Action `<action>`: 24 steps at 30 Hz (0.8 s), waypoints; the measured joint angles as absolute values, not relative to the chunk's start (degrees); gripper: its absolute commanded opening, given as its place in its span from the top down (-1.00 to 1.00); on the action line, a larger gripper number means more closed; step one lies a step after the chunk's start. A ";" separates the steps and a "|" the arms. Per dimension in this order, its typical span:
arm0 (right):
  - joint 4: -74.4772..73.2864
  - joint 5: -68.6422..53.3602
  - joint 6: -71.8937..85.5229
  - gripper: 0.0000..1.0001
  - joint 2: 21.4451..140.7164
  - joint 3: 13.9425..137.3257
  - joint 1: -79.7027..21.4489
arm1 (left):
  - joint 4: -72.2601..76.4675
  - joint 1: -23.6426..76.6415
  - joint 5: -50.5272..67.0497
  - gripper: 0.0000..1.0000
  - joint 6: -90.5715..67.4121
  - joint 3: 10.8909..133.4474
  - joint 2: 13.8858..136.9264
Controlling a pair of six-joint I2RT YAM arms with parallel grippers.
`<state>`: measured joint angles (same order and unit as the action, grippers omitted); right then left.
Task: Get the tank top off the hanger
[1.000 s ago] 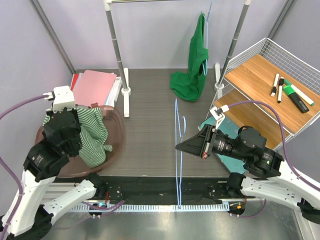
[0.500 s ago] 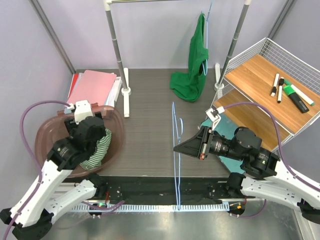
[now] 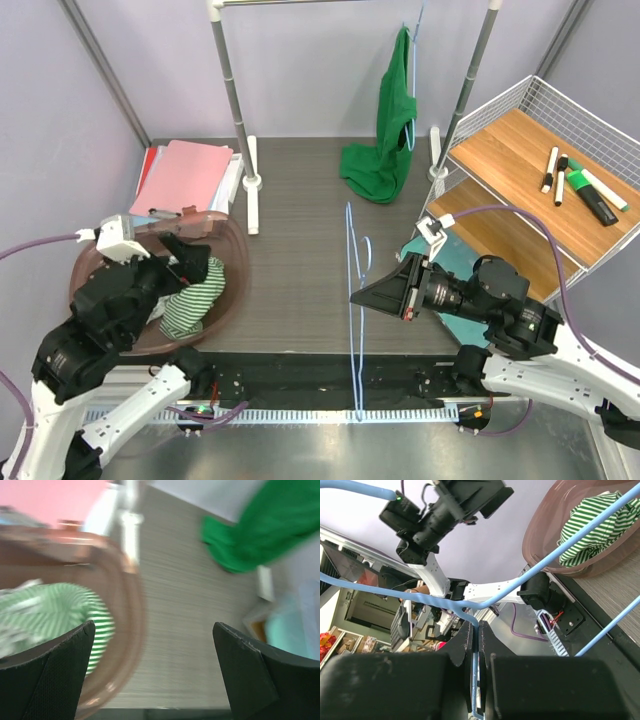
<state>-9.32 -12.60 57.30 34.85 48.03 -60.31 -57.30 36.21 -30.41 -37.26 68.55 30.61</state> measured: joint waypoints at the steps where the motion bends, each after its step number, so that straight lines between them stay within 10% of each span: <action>1: -9.32 -12.53 57.30 0.98 34.96 48.01 -60.31 | -55.75 36.21 -26.50 -0.99 -36.95 68.58 30.22; 12: -11.73 -5.41 58.13 0.98 36.58 47.99 -60.31 | -30.55 36.25 34.89 -0.88 -40.60 63.20 40.01; 24: -16.21 13.98 64.31 0.98 42.02 48.03 -60.31 | -27.92 47.07 35.31 -0.91 -40.42 58.48 42.06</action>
